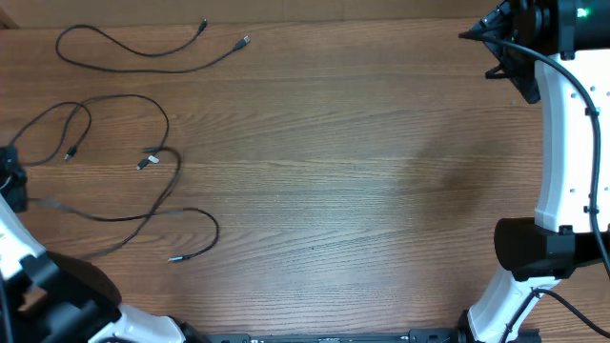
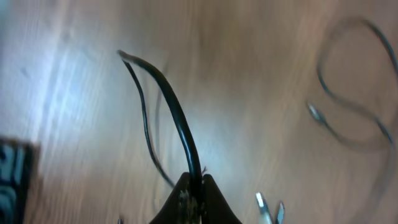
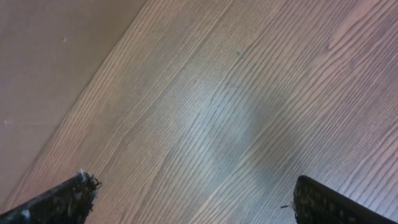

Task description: Untangle cables

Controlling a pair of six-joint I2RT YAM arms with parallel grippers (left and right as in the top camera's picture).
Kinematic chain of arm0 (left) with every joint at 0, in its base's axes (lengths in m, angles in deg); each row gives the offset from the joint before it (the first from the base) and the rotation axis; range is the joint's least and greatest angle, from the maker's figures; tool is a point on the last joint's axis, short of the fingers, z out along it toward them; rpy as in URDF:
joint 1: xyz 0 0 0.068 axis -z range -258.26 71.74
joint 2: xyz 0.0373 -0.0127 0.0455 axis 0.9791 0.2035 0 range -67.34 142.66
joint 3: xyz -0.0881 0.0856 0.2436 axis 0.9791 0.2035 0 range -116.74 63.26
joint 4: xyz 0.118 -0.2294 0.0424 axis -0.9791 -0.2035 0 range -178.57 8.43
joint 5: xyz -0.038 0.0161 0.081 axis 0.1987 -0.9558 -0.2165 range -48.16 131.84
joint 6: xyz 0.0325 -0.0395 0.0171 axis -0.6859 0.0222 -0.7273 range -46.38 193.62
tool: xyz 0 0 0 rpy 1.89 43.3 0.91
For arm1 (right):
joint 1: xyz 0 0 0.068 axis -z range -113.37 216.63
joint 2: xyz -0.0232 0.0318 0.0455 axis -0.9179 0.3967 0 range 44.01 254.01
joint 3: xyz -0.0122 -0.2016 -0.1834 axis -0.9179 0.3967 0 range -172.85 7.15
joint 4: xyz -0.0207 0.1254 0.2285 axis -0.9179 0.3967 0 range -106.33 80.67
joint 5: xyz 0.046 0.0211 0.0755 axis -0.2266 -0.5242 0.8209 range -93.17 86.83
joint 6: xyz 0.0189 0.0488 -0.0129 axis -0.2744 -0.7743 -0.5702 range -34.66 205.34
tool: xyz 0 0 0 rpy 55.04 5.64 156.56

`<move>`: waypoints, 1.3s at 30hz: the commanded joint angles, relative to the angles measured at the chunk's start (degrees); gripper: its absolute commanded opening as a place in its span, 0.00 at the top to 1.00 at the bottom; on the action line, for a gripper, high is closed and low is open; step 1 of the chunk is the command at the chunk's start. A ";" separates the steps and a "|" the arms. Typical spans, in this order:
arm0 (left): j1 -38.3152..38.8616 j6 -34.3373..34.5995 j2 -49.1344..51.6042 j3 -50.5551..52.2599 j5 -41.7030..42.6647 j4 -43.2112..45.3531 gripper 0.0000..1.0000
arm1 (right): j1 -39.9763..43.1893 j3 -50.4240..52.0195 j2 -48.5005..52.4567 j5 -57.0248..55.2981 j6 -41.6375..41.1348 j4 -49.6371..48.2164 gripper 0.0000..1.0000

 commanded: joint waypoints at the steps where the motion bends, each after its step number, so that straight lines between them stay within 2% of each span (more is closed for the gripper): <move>1: -2.60 2.25 3.56 0.52 -14.56 2.58 0.96 | 0.13 -0.55 -0.02 -0.76 0.24 -0.11 0.00; 5: -4.59 2.14 7.56 0.52 -23.10 4.35 0.96 | 0.13 -0.55 -0.02 -0.76 0.24 -0.11 0.00; 9: -6.12 -3.96 12.33 0.52 -26.05 9.60 0.96 | 0.13 -0.55 -0.02 -0.76 0.24 -0.11 0.00; 11: -6.19 -10.38 14.38 0.52 -25.94 13.86 0.87 | 0.13 -0.55 -0.02 -0.76 0.24 -0.11 0.00; 13: -6.05 -23.78 16.24 0.52 -22.36 19.74 0.48 | 0.13 -0.55 -0.02 -0.76 0.24 -0.11 0.00; 15: -6.08 -35.95 17.35 0.52 -11.74 24.52 0.29 | 0.13 -0.55 -0.02 -0.76 0.24 -0.11 0.00; 17: -6.05 -42.69 17.53 0.52 -3.19 26.86 0.25 | 0.13 -0.55 -0.02 -0.76 0.24 -0.11 0.00; 21: -4.94 -45.05 17.29 0.09 -0.17 26.67 0.27 | 0.13 -0.55 -0.02 -0.76 0.24 -0.11 0.00; 23: -3.91 -47.60 17.29 -0.44 3.89 24.59 0.27 | 0.13 -0.55 -0.02 -0.76 0.24 -0.11 0.00; 26: -2.03 -54.73 17.42 -0.28 19.28 19.89 0.32 | 0.13 -0.55 -0.02 -0.76 0.24 -0.11 0.00; 27: -1.25 -56.11 17.44 0.09 23.65 18.91 0.40 | 0.13 -0.55 -0.02 -0.76 0.24 -0.11 0.00; 29: 0.68 -56.30 17.46 1.44 28.76 17.64 0.39 | 0.13 -0.55 -0.02 -0.76 0.24 -0.11 0.00; 32: 4.55 -56.15 17.46 3.06 27.71 13.22 0.29 | 0.13 -0.55 -0.02 -0.76 0.24 -0.11 0.00; 34: 6.69 -56.04 17.46 4.17 26.32 11.74 0.18 | 0.13 -0.55 -0.02 -0.76 0.24 -0.11 0.00; 35: 8.11 -56.04 17.46 5.14 25.22 11.21 0.00 | 0.13 -0.55 -0.02 -0.76 0.24 -0.11 0.00; 39: 12.79 -56.06 17.46 10.43 15.87 14.05 0.00 | 0.13 -0.55 -0.02 -0.76 0.24 -0.11 0.00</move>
